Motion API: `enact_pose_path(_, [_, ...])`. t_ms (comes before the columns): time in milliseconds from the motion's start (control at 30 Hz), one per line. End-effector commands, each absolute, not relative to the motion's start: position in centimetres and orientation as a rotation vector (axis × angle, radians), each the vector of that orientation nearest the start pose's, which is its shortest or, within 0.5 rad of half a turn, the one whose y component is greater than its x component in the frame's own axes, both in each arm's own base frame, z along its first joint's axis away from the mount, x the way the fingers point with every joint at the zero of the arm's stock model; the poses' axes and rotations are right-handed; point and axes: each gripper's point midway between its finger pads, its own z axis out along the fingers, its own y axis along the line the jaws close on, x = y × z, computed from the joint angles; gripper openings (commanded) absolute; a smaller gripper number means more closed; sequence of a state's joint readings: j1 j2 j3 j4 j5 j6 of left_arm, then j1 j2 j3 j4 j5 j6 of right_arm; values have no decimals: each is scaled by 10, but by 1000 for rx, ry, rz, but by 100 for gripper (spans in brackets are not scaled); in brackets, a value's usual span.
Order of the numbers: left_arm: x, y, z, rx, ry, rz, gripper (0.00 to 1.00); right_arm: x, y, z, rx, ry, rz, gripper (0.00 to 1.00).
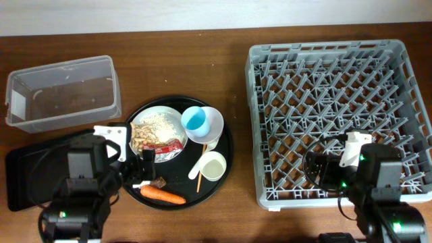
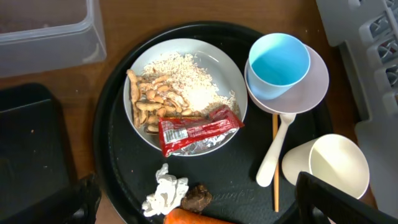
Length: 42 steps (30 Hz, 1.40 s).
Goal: Sort waste into correct bins and load items into the dishwasher rack
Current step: 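Reach the left gripper to the blue cup and grasp it, then lift the blue cup with the left gripper and pass it to the right gripper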
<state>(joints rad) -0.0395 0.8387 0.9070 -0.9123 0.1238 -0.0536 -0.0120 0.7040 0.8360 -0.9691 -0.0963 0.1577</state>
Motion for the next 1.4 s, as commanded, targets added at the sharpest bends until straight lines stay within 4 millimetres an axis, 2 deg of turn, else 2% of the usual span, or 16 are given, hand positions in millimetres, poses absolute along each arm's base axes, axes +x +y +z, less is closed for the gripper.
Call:
enact_pose_path(0, [250, -36, 206, 40, 2432, -229, 99, 222, 15, 196, 163, 2419, 185, 99])
enact_pose_path(133, [253, -38, 208, 45, 2419, -239, 99, 221, 22, 193, 145, 2440, 239, 99])
enact_pose_path(300, [295, -58, 226, 78, 2285, -373, 99, 221, 20, 193, 150, 2440, 225, 99])
enact_pose_path(467, [342, -114, 186, 246, 2353, -434, 98, 221, 20, 193, 151, 2440, 225, 99])
enact_pose_path(600, [375, -157, 152, 355, 2456, -351, 97, 221, 20, 192, 150, 2441, 225, 99])
enact_pose_path(667, [379, -178, 124, 413, 2514, -358, 81, 221, 20, 189, 153, 2457, 224, 99])
enact_pose_path(767, [377, -186, 102, 444, 2560, -355, 63, 222, 20, 183, 158, 2489, 224, 99])
enact_pose_path(800, [377, -188, 94, 450, 2576, -353, 50, 223, 20, 179, 161, 2510, 224, 99])
enact_pose_path(867, [379, -189, 88, 452, 2580, -352, 31, 225, 20, 172, 166, 2542, 223, 99])
enact_pose_path(900, [379, -190, 87, 452, 2582, -352, 28, 226, 20, 170, 168, 2553, 223, 99])
enact_pose_path(933, [380, -190, 85, 453, 2583, -353, 15, 226, 20, 167, 170, 2569, 223, 99])
enact_pose_path(1000, [383, -191, 87, 451, 2569, -355, 0, 227, 20, 166, 171, 2575, 222, 99])
enact_pose_path(1100, [392, -194, 102, 446, 2524, -364, 0, 227, 20, 166, 171, 2573, 222, 99])
enact_pose_path(1200, [397, -197, 137, 441, 2456, -379, 0, 230, 19, 167, 171, 2562, 212, 99])
enact_pose_path(1300, [380, -191, 187, 420, 2408, -407, 1, 234, -4, 171, 237, 2532, 49, 99])
enact_pose_path(1367, [361, -200, 210, 344, 2407, -566, 1, 239, -21, 183, 280, 2485, -51, 99])
